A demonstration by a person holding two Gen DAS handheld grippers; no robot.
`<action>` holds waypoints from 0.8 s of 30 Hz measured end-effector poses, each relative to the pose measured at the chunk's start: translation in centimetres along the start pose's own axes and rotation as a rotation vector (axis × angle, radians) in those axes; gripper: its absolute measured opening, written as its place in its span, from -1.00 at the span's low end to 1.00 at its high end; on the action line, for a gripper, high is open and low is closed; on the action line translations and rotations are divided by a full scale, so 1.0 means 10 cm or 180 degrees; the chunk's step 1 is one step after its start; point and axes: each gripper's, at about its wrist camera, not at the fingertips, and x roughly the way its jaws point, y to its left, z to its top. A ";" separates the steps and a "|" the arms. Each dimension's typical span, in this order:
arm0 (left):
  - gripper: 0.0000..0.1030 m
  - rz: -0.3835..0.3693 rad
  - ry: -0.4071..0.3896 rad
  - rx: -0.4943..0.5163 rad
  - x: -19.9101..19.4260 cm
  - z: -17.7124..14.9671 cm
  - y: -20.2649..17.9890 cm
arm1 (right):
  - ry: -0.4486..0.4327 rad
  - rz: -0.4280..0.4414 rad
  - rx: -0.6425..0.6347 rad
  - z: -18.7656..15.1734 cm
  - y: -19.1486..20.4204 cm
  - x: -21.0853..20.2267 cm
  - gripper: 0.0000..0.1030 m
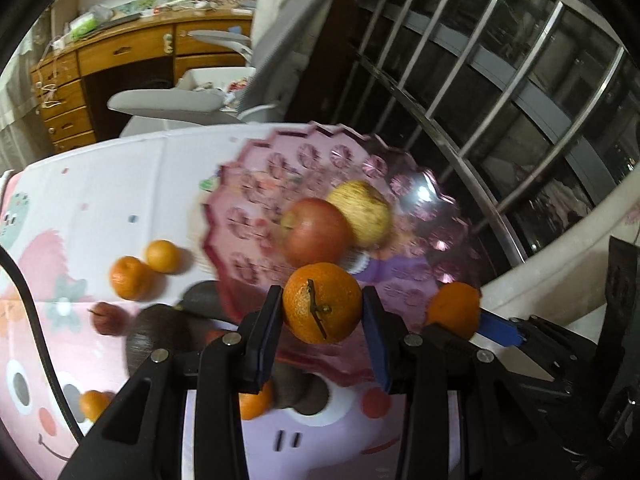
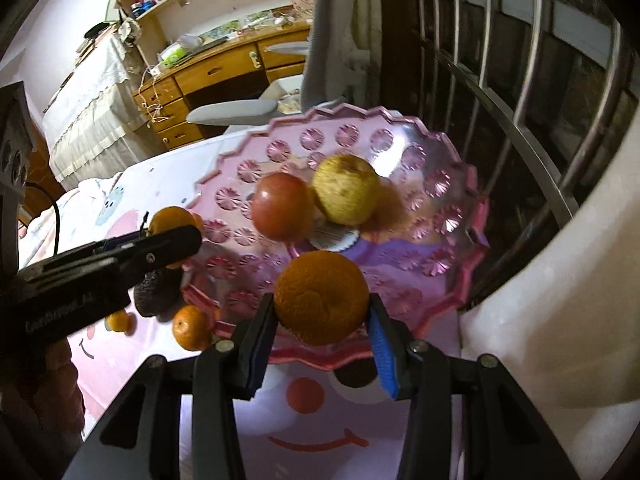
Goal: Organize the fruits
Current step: 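Carry both tangerines into the pink bowl and open both grippers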
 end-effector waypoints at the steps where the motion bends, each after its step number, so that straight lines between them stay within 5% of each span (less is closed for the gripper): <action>1: -0.27 -0.0022 0.0022 0.0026 0.03 -0.01 -0.06 | 0.0008 -0.0001 0.0021 0.00 -0.04 0.00 -0.13; 9: -0.26 -0.0001 0.0113 0.0116 0.11 -0.02 -0.22 | 0.0054 0.0009 0.0135 -0.03 -0.15 0.03 -0.12; 13: 0.08 -0.0022 0.0072 0.0073 0.09 -0.01 -0.18 | 0.0057 0.0013 0.0144 -0.03 -0.14 0.03 -0.12; 24: 0.23 0.0038 0.0060 -0.0023 0.02 -0.04 -0.01 | 0.0065 0.0032 0.0242 -0.03 -0.07 0.05 0.04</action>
